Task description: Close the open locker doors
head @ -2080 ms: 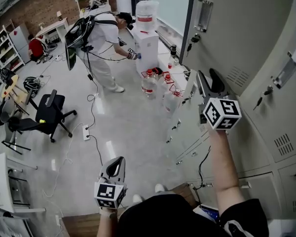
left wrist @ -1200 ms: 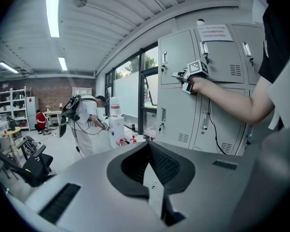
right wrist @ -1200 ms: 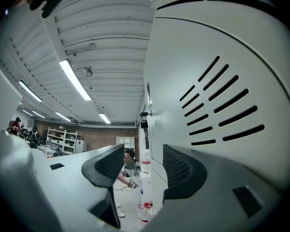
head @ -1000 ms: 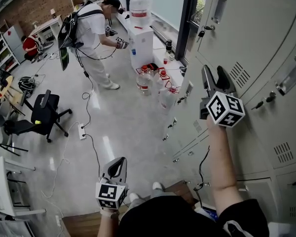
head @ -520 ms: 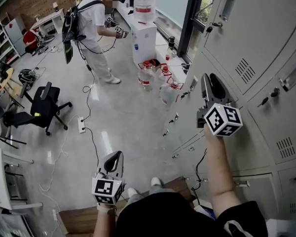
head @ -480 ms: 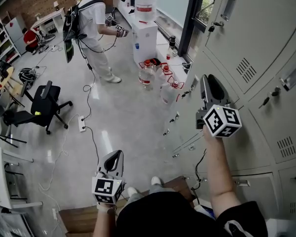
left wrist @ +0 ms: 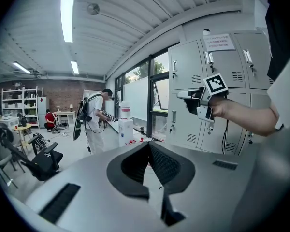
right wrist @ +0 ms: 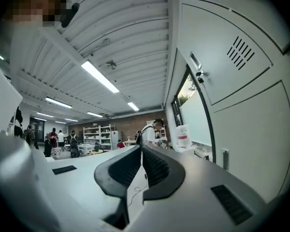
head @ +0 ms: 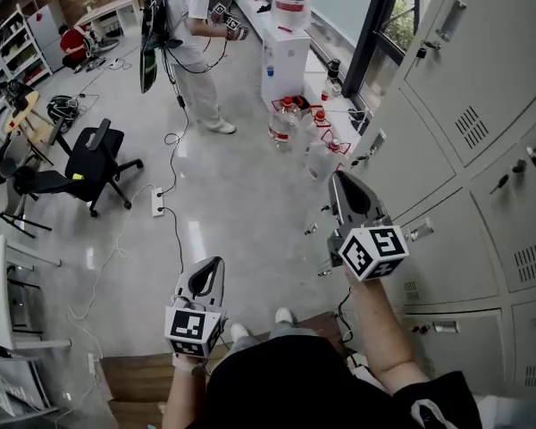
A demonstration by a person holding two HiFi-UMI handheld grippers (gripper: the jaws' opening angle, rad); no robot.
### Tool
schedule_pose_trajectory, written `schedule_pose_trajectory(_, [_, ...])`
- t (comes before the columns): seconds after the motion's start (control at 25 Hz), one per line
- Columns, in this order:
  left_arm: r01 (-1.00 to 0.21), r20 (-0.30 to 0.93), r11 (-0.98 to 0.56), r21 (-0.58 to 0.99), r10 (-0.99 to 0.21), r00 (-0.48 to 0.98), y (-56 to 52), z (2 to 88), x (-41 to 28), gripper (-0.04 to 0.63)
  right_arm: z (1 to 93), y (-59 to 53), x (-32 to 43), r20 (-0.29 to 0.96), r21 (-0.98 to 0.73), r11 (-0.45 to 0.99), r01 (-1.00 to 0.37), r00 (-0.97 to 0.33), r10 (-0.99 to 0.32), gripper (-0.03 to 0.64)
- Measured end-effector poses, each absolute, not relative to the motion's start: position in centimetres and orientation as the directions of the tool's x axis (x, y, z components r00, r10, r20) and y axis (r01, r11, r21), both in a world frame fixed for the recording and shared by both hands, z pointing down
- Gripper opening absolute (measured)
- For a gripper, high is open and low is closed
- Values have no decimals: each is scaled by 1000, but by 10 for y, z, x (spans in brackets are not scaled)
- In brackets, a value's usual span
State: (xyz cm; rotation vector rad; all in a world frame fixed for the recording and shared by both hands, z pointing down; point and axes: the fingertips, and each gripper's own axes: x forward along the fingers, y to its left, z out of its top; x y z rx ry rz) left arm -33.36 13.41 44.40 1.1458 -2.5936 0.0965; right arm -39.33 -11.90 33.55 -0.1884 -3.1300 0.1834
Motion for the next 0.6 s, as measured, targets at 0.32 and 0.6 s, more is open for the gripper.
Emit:
schedule_pose_trajectory(0.32, [-704, 298, 706, 81, -691, -659, 163, 452, -328, 18, 392, -13, -364, 106, -90, 948, 306, -943, 315, 38])
schedule_pose_trajectory(0.6, [-712, 293, 698, 76, -699, -653, 180, 462, -321, 18, 427, 52, -335, 180, -62, 883, 466, -865, 469, 39])
